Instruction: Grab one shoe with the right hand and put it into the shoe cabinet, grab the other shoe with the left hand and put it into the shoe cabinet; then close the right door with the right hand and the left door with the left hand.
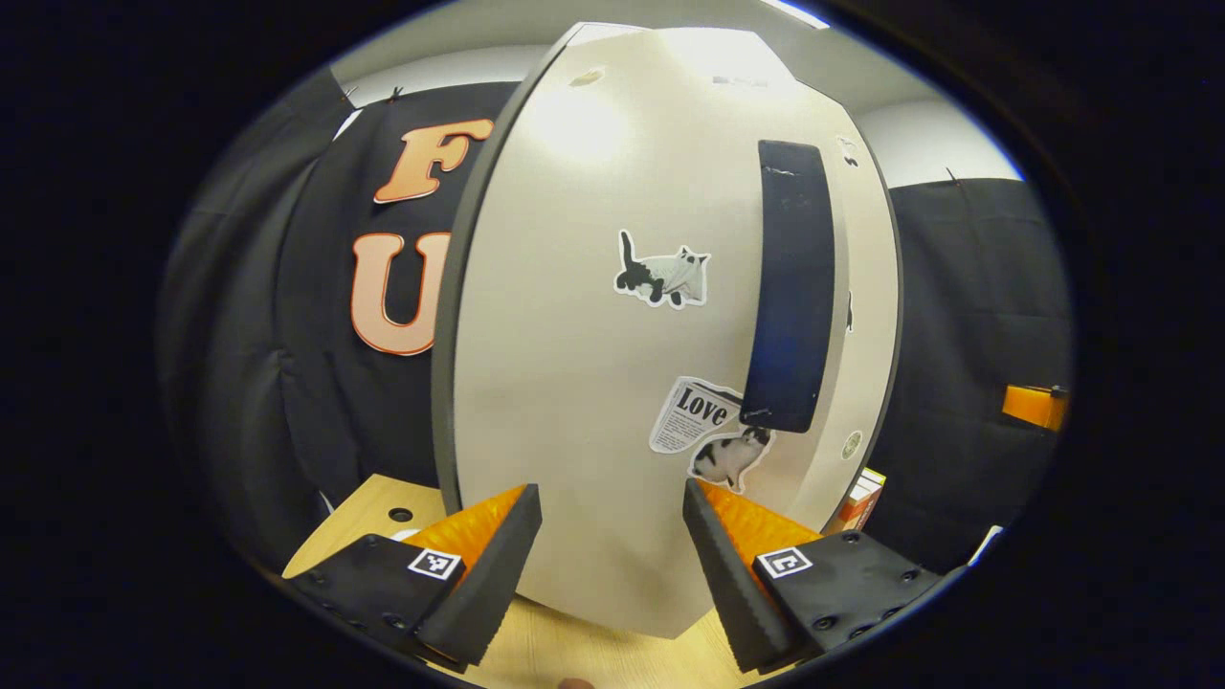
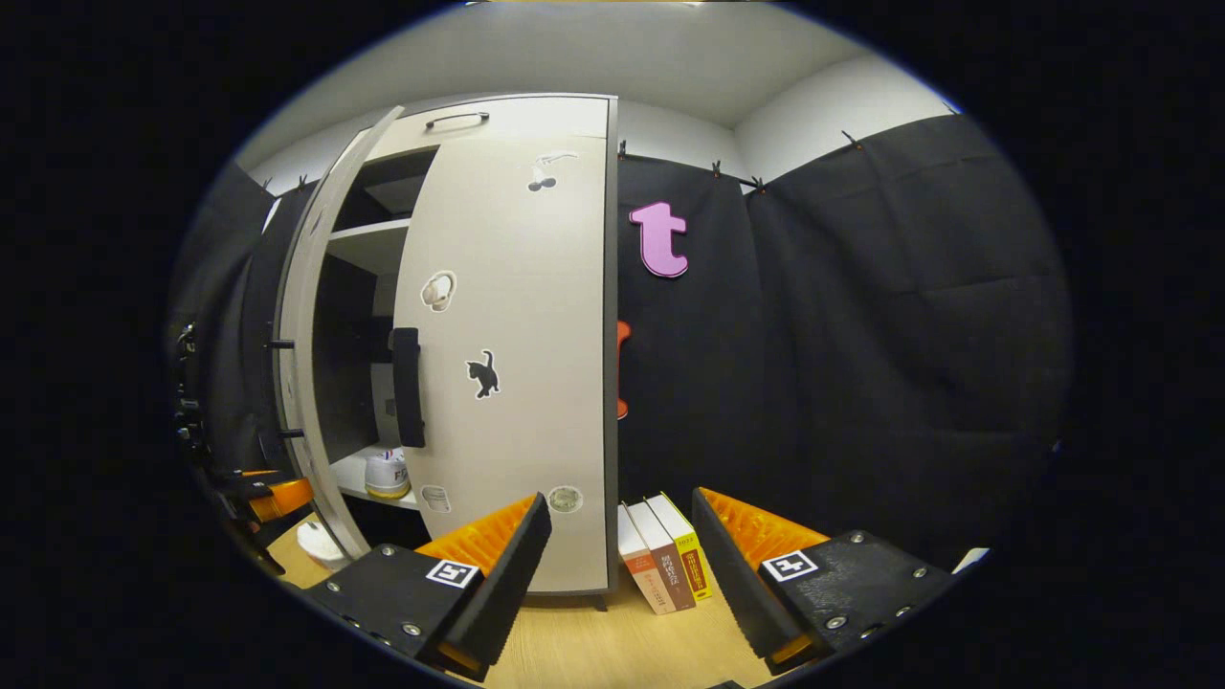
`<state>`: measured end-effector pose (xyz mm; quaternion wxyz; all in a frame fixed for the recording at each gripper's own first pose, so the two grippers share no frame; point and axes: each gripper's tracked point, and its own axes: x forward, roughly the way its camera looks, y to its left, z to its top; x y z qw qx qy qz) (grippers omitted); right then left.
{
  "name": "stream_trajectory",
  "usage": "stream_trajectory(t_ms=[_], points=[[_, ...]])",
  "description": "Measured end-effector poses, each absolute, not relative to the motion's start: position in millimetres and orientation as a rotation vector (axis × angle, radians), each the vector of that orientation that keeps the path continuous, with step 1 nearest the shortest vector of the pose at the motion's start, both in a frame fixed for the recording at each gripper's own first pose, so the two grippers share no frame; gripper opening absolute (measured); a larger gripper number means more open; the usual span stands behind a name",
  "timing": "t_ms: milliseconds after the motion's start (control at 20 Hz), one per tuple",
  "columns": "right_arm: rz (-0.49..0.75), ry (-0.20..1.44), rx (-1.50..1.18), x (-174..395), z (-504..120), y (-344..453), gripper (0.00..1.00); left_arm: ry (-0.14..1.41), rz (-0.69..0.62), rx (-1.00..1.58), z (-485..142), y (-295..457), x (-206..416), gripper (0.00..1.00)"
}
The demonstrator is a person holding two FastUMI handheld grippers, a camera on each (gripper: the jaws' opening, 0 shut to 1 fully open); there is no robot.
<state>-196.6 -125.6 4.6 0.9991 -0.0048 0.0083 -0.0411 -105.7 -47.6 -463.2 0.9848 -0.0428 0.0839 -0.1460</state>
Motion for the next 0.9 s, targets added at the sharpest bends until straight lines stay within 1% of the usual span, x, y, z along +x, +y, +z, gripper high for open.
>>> stream_trajectory(t_ms=[200,350,450,500,550,600,750,850,900], points=[[-0.111,0.022,-0.015,-199.1,2.9,-137.5,0.92,0.163,-0.297,-0.048,-466.3,-51.6,-83.5,0.96],[-0.114,0.028,-0.016,-198.0,0.8,-137.9,0.92,0.18,-0.297,-0.056,-471.4,-51.9,-81.0,0.99],[-0.109,0.026,-0.013,-198.0,2.9,-134.8,0.92,0.188,-0.289,-0.043,-475.5,-52.1,-77.2,0.94],[-0.107,0.023,-0.013,-197.7,4.6,-134.5,0.92,0.185,-0.283,-0.036,-475.1,-51.8,-77.2,0.97],[-0.106,0.019,-0.015,-197.8,6.8,-134.8,0.92,0.178,-0.276,-0.03,-474.7,-52.4,-76.6,0.97],[-0.105,0.014,-0.015,-197.4,9.2,-134.6,0.92,0.175,-0.271,-0.021,-474.2,-51.7,-77.2,0.94],[-0.104,0.002,-0.011,-196.6,17.0,-136.6,0.92,0.178,-0.252,-0.006,-472.9,-51.4,-78.1,0.99],[-0.103,-0.007,-0.006,-195.1,21.6,-138.0,0.92,0.188,-0.244,-0.011,-473.6,-52.3,-76.6,0.97],[-0.102,-0.009,-0.003,-194.8,23.5,-138.1,0.92,0.197,-0.243,-0.014,-474.0,-52.4,-76.8,0.99]])
